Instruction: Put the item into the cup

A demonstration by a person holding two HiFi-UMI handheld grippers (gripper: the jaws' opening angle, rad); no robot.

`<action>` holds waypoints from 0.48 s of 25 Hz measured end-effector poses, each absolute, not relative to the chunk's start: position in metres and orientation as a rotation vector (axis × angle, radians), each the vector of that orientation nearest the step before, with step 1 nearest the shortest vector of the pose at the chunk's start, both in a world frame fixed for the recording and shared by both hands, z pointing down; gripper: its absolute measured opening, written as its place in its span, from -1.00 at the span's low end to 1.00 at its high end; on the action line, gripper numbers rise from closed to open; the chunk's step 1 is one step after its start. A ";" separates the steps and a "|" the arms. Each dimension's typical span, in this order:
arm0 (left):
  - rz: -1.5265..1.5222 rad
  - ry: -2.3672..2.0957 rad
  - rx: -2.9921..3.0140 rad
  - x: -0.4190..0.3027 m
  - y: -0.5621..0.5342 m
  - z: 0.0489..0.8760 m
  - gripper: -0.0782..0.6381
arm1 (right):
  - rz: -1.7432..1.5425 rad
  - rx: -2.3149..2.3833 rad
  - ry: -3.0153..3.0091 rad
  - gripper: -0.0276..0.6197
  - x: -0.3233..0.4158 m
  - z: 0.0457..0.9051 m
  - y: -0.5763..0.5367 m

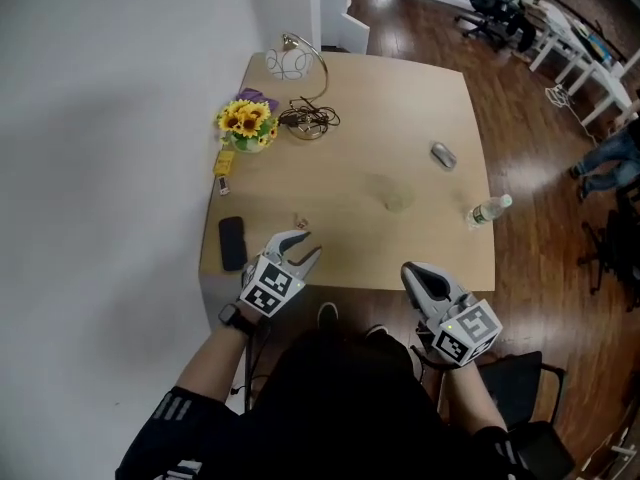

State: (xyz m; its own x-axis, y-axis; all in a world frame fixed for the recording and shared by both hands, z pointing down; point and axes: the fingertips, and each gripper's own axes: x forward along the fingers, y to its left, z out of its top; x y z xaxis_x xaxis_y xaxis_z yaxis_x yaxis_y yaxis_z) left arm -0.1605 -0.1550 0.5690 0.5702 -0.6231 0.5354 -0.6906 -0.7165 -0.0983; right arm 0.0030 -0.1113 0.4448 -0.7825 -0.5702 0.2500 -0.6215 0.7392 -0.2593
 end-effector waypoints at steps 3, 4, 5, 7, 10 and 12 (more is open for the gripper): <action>0.987 -1.175 2.600 -0.178 -0.188 0.604 -0.40 | 0.464 0.902 -2.794 -0.89 -0.004 0.451 -0.127; 1.032 -1.179 2.574 -0.183 -0.197 0.617 -0.40 | 0.456 0.893 -2.787 -0.89 -0.005 0.456 -0.132; 1.066 -1.178 2.545 -0.188 -0.204 0.630 -0.40 | 0.451 0.886 -2.778 -0.88 -0.006 0.461 -0.138; 1.115 -1.161 2.480 -0.194 -0.215 0.655 -0.40 | 0.440 0.878 -2.758 -0.87 -0.007 0.471 -0.150; 1.215 -1.111 2.397 -0.199 -0.224 0.692 -0.40 | 0.415 0.871 -2.712 -0.78 -0.008 0.485 -0.168; 1.278 -1.086 2.356 -0.204 -0.229 0.714 -0.40 | 0.406 0.857 -2.685 -0.73 -0.011 0.496 -0.178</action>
State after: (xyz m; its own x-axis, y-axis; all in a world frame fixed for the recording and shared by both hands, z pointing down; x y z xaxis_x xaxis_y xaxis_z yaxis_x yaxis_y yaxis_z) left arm -0.2041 -0.2292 0.7142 0.3378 -0.4935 0.8015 -0.7118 -0.6911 -0.1255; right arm -0.0105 -0.1776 0.4962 -0.7797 -0.5141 0.3574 -0.5968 0.7829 -0.1759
